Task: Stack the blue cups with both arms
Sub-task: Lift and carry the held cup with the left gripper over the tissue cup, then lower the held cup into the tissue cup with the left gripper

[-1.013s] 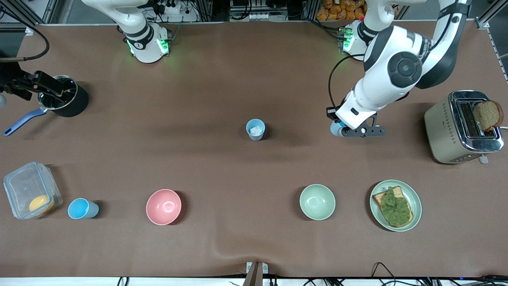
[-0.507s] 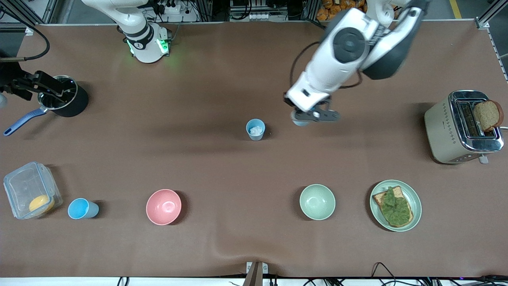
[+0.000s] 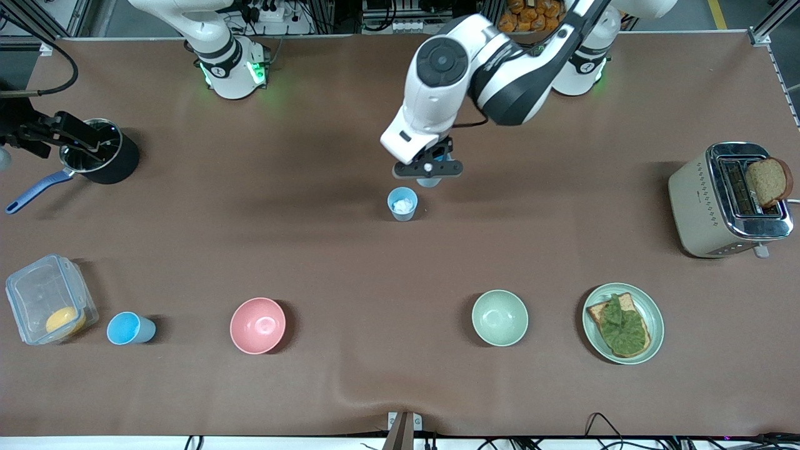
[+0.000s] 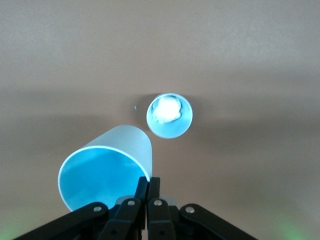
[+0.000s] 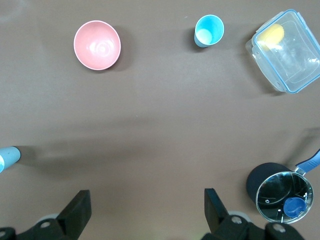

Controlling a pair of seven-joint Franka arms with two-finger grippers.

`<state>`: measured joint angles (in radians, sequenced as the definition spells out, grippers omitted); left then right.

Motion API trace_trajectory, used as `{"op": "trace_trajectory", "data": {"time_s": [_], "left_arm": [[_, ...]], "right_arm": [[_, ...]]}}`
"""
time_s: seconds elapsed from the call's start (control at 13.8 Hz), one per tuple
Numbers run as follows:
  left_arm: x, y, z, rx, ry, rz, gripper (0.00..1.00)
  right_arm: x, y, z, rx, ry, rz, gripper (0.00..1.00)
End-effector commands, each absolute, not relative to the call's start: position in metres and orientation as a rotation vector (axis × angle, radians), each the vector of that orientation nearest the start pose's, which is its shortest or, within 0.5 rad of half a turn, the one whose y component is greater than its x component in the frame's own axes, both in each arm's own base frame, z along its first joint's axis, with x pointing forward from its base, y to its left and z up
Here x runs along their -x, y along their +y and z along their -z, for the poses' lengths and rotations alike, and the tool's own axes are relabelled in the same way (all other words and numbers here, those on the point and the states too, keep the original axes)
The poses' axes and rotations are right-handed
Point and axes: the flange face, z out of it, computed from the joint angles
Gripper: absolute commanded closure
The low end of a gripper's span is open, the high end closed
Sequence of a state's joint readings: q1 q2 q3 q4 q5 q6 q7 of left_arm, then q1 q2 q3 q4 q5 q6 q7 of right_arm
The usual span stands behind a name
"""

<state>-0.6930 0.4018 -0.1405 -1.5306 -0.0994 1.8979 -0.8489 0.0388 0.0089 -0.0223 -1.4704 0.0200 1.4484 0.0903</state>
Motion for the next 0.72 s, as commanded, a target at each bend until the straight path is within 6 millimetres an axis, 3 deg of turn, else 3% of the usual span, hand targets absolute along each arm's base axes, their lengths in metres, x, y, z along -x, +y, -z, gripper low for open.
{"op": "trace_trajectory", "data": {"time_s": [0.0,0.22,0.65], "left_arm": [[-0.465,-0.521,-0.403,3.166,-0.125,-0.174,1.0],[-0.463,-0.538,-0.372,3.138,-0.149,-0.168,1.0],[-0.46,-0.561,-0.35,3.138,-0.213,-0.134,1.0]], "right_arm": [[-0.547,0.007,-0.661,3.115,0.105,-0.052,0.0],[-0.547,0.007,-0.661,3.115,0.105,-0.052,0.0],[-0.547,0.007,-0.66,3.115,0.107,-0.054,0.0]]}}
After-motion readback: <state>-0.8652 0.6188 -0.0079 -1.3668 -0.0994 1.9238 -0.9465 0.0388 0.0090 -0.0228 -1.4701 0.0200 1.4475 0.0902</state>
